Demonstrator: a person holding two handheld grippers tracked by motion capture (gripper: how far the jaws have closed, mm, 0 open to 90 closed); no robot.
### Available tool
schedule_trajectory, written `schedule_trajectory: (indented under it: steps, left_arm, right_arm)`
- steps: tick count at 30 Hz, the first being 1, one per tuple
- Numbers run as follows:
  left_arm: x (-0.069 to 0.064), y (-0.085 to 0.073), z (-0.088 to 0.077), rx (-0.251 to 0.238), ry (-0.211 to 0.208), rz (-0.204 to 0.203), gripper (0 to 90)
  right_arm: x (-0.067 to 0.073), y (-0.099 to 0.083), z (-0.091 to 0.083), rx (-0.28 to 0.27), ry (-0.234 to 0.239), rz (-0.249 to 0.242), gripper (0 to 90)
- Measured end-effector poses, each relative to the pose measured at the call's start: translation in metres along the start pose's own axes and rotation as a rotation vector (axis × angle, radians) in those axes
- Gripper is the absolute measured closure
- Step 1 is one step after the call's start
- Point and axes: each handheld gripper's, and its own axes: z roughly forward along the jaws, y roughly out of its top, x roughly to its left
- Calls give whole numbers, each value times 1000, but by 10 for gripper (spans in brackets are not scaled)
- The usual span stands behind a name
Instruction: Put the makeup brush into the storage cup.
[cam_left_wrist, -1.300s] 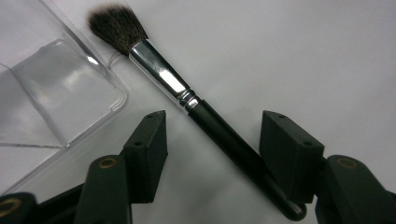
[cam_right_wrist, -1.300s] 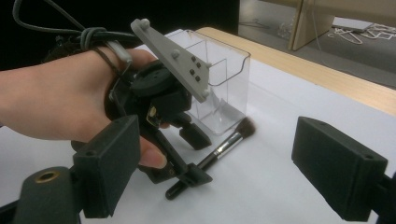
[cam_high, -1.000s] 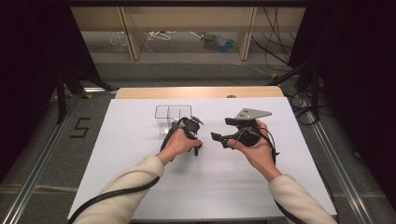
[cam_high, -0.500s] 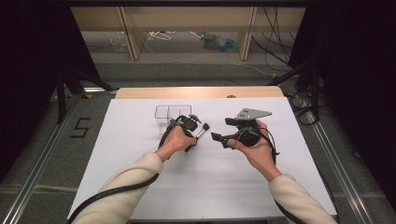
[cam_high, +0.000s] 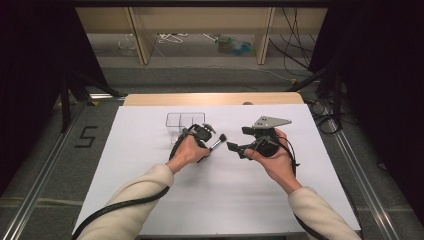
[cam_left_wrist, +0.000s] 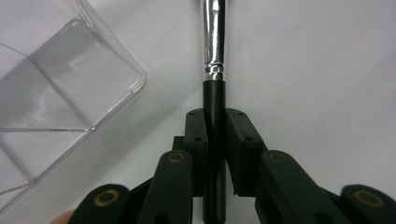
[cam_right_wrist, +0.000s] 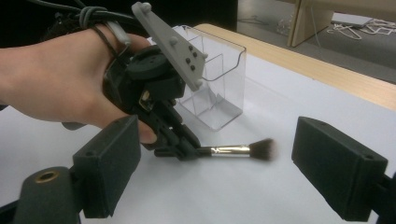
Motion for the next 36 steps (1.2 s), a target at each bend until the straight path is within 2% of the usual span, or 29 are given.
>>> schedule_trajectory:
  steps: [3,13,14,16,17,19,20,21,27,35,36]
  left_arm:
    - [1,-4,-1,-34,-9,-16,794]
    - [5,-22,-24,-175,-40,-6,794]
    - [5,-24,-26,-210,-40,-20,794]
    - [3,-28,-31,-237,-53,-37,793]
    - [3,-30,-34,-261,-44,-33,793]
    - [3,-35,-39,-305,-55,-31,793]
    - [2,-37,-41,-311,-58,-32,793]
    - [1,-40,-42,-343,-47,-35,793]
    - [-3,-56,-50,-454,-59,-58,793]
    - [-7,-71,-57,-575,-53,-60,793]
    - [-7,-72,-58,-589,-53,-61,793]
  right_arm:
    - [0,0,0,9,1,7,163]
    - [1,-3,2,10,10,20,163]
    - [1,-3,3,7,12,19,163]
    - [2,-3,3,2,14,19,163]
    - [3,-3,2,11,7,16,163]
    - [4,-4,3,13,10,18,163]
    - [4,-4,5,3,18,23,163]
    - [4,-4,4,15,10,20,163]
    - [7,-5,7,7,20,37,167]
    - [13,-6,14,1,43,47,167]
    - [13,-5,14,3,28,39,167]
